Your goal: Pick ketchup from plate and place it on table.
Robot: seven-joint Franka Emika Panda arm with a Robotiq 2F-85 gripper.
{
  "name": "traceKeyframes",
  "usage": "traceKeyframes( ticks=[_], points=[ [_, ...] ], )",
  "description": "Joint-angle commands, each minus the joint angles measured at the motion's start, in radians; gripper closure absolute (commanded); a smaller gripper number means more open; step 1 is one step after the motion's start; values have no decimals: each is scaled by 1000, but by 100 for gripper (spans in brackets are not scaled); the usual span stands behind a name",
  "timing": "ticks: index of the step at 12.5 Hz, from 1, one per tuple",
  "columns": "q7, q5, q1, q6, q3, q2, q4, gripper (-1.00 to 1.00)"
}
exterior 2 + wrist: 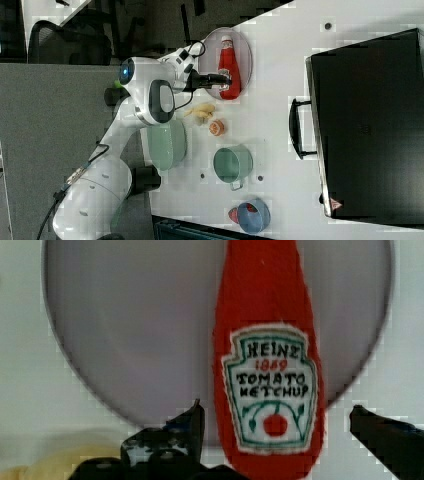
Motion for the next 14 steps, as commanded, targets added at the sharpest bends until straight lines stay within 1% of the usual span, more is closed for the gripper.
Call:
traceKeyframes(
  ticks=[1,4,8,9,12,14],
  points=[
    [-74,-43,21,17,6,62,72,-100],
    [-74,-80,29,88,5,127,117,-100],
    [-74,-85,33,156,5,181,137,-100],
    [-74,-85,33,156,5,180,138,-91],
    [-70,-85,33,154,5,176,136,-19],
    [-67,-84,32,155,6,165,137,-18]
  ],
)
